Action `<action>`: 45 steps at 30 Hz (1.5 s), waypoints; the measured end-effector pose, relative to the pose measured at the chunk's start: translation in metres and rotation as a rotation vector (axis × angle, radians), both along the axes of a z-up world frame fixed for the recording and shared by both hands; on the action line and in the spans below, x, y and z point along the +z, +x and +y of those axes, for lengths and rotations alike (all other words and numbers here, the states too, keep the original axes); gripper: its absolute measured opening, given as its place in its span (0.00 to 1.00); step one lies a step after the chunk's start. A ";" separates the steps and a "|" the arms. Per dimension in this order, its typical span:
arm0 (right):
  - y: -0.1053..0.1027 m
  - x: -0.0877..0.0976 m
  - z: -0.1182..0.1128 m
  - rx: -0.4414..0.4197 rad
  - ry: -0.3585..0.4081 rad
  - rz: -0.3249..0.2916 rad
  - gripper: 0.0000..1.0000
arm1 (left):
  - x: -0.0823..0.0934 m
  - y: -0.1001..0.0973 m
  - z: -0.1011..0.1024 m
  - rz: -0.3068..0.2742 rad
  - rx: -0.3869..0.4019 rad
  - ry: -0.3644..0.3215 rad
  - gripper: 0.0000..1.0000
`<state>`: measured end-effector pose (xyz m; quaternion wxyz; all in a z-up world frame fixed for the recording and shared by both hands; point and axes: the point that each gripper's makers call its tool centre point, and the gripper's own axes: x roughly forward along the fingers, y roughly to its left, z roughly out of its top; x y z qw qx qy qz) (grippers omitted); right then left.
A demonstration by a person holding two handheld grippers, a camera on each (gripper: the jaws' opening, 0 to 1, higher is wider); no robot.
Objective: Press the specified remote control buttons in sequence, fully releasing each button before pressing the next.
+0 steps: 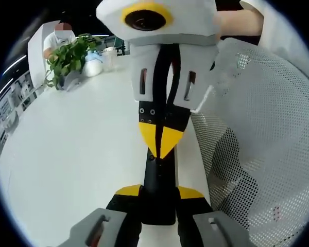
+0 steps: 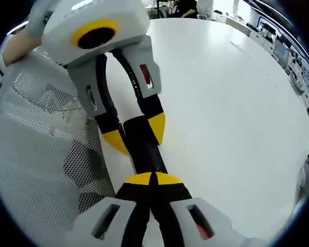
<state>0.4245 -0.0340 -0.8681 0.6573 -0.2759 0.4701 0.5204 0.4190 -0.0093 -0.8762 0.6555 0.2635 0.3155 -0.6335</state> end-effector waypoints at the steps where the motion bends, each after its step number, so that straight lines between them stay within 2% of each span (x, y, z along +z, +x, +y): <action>1: 0.000 0.000 0.000 -0.007 0.003 0.012 0.00 | 0.000 0.000 0.000 0.000 0.000 -0.001 0.24; 7: 0.001 0.000 0.001 0.002 -0.008 0.034 0.00 | 0.000 0.000 0.000 0.004 0.006 -0.006 0.24; 10: 0.011 -0.002 -0.002 0.008 -0.040 -0.014 0.00 | 0.000 0.000 0.000 0.004 0.007 -0.008 0.24; 23: 0.012 -0.004 0.001 0.057 -0.064 0.081 0.00 | 0.002 0.000 0.001 0.009 0.010 -0.012 0.24; 26: 0.012 -0.004 0.001 0.069 -0.083 0.119 0.00 | 0.002 0.000 0.001 0.008 0.009 -0.012 0.24; 32: 0.013 -0.006 0.000 0.049 -0.105 0.187 0.00 | 0.002 0.000 0.001 0.008 0.011 -0.014 0.24; 45: 0.015 -0.009 -0.001 0.024 -0.195 0.258 0.00 | 0.002 0.000 0.000 0.008 0.010 -0.016 0.24</action>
